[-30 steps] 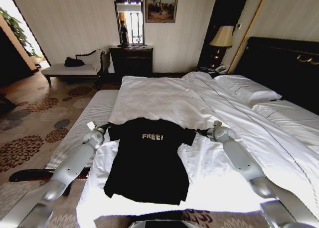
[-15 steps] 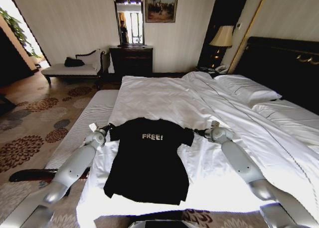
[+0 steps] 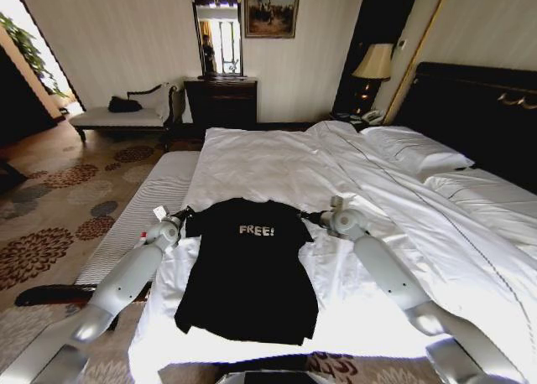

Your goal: Fold the clothes on the bed.

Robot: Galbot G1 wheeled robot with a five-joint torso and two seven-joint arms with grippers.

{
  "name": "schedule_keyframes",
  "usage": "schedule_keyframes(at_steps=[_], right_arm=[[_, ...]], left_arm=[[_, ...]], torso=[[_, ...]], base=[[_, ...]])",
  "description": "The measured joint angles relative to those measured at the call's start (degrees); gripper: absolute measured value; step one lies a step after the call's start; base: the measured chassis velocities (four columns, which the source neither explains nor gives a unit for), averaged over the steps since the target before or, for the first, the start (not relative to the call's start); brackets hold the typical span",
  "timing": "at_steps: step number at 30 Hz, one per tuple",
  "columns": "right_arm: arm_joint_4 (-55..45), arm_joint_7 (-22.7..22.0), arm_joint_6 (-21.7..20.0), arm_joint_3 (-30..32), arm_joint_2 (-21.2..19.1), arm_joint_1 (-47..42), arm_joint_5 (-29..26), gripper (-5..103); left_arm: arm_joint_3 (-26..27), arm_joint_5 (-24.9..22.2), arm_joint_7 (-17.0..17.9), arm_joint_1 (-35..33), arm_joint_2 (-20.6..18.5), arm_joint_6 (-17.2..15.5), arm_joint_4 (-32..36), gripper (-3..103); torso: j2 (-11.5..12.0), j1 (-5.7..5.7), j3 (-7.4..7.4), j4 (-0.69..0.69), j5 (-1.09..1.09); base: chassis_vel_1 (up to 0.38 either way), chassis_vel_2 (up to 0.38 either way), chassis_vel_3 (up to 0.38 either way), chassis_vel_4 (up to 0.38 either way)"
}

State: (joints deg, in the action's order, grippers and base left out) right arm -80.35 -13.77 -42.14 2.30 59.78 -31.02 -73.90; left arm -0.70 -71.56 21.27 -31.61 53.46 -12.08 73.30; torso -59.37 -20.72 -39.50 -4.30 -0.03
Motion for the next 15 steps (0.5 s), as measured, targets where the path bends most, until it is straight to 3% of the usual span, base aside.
schedule_keyframes(at_steps=[4, 15], right_arm=[[1.72, -0.04, 0.00, -0.70, 1.70, 0.62, 0.28, 1], [4.90, -1.12, 0.00, -3.02, 7.27, 2.92, 0.18, 1]], left_arm=[[-0.59, 0.00, 0.25, 0.55, 0.70, -0.08, -0.05, 1], [-0.44, 0.43, 0.48, -0.50, 1.01, -0.15, 0.84, 1]], torso=[[0.00, 0.00, 0.00, -0.08, -0.01], [0.00, 0.00, 0.00, 0.00, -0.02]], base=[[0.000, 0.000, 0.000, 0.000], [0.000, 0.000, 0.000, 0.000]])
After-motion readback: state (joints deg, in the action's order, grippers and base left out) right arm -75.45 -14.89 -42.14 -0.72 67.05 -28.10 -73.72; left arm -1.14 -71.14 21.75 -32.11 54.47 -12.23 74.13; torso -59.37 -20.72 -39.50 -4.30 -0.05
